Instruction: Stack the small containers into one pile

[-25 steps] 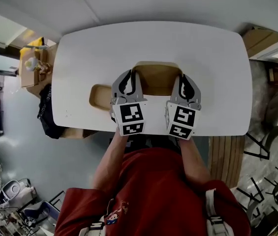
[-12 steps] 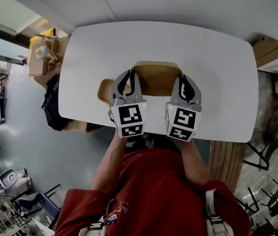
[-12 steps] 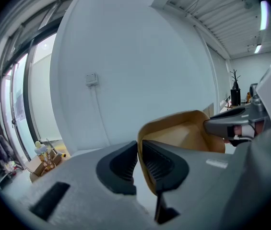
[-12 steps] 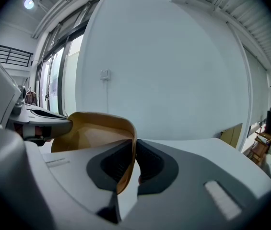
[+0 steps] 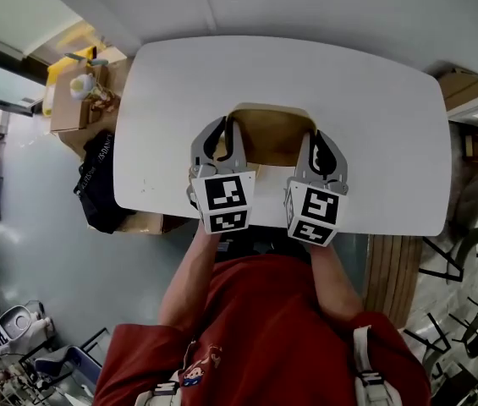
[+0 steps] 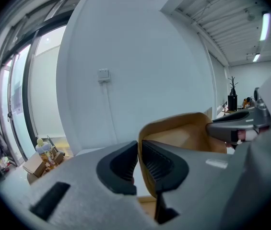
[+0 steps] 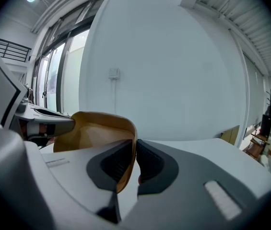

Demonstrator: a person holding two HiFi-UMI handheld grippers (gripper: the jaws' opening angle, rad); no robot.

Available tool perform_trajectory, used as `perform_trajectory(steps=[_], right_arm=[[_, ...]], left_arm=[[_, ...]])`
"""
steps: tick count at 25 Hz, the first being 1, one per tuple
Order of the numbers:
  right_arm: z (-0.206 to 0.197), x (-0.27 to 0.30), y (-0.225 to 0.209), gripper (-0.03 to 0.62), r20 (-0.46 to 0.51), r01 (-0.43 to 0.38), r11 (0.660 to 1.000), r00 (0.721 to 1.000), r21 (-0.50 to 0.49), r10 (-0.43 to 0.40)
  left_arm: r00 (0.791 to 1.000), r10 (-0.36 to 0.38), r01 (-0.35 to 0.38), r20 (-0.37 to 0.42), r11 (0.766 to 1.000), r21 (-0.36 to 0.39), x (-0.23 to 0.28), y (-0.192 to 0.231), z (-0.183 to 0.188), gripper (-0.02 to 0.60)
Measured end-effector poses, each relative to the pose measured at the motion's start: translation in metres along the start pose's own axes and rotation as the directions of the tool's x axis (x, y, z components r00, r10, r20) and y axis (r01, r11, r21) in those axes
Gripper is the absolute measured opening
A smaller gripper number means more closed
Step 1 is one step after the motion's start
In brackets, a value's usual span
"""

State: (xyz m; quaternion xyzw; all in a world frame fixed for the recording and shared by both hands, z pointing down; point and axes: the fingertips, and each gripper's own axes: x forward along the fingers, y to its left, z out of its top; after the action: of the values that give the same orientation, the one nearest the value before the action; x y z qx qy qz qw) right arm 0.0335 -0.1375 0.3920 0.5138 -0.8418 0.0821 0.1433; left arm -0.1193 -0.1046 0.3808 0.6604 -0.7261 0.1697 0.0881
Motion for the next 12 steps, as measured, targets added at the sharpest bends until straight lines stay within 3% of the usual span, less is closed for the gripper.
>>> perform_trajectory(steps=[12], right_arm=[[0.001,-0.003,0.091,0.029,-0.031,0.113,0.993,0.993,-0.015,-0.114]], left_arm=[[0.992,-0.124,0.124,0.011,0.992,0.001,-0.012,0.083,-0.023,0.034]])
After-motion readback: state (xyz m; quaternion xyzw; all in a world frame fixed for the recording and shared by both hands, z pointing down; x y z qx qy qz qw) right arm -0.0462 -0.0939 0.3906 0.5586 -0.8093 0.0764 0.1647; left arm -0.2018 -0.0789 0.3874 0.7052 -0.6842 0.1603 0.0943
